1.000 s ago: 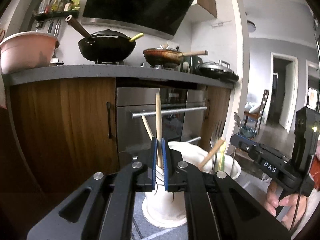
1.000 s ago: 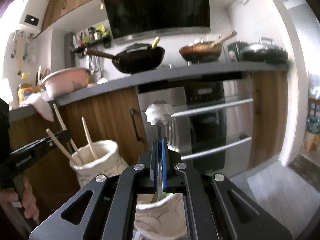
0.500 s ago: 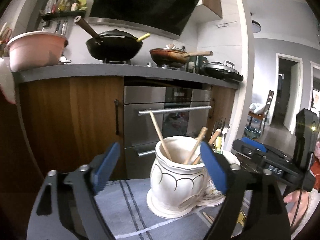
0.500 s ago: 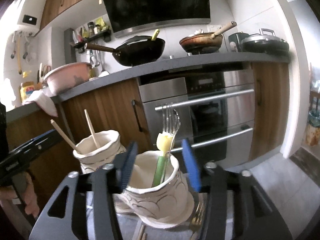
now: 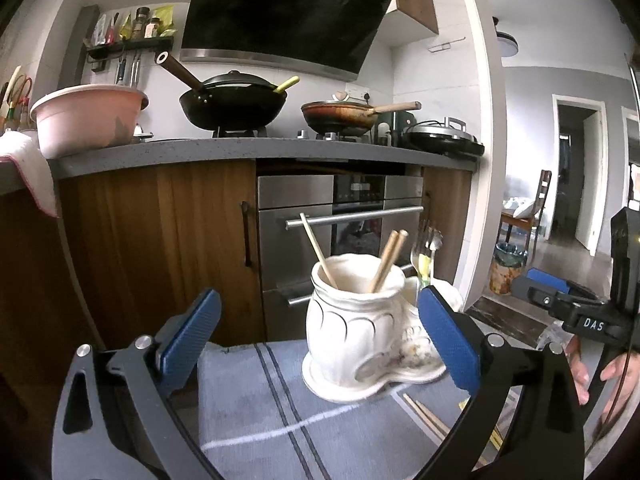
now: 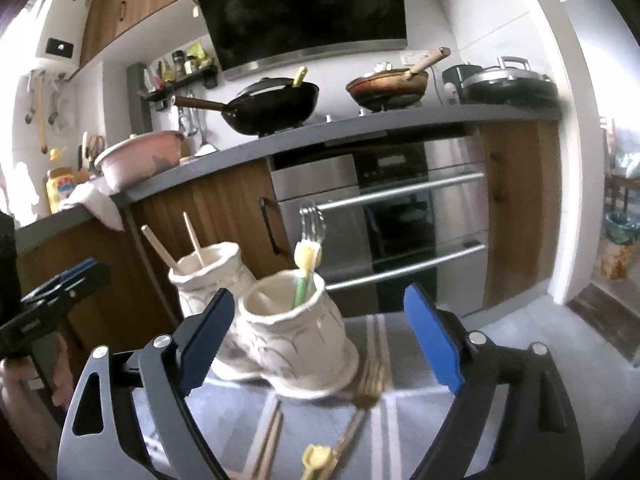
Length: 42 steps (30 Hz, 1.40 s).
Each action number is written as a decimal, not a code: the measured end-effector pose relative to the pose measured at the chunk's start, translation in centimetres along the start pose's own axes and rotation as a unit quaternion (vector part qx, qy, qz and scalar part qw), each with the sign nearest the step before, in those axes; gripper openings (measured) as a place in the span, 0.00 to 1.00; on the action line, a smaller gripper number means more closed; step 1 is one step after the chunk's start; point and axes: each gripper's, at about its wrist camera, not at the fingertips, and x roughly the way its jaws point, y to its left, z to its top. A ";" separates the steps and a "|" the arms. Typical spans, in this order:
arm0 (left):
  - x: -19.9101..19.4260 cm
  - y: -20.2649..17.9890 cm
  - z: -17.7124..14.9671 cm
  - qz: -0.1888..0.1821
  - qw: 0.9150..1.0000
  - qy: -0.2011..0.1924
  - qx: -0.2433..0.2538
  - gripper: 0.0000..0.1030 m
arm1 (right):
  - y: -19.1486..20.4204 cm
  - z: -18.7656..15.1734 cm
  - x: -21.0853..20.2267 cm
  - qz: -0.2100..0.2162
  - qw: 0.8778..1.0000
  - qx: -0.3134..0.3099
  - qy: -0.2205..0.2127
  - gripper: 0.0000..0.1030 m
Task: Organize utensils
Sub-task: 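Move both open tools back over the remaining utensils on the cloth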
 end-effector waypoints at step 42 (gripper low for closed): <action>4.8 -9.4 -11.7 -0.039 0.960 0.276 0.019 0.85 | -2.2 -7.3 1.6 -0.051 0.982 -0.010 0.180 0.46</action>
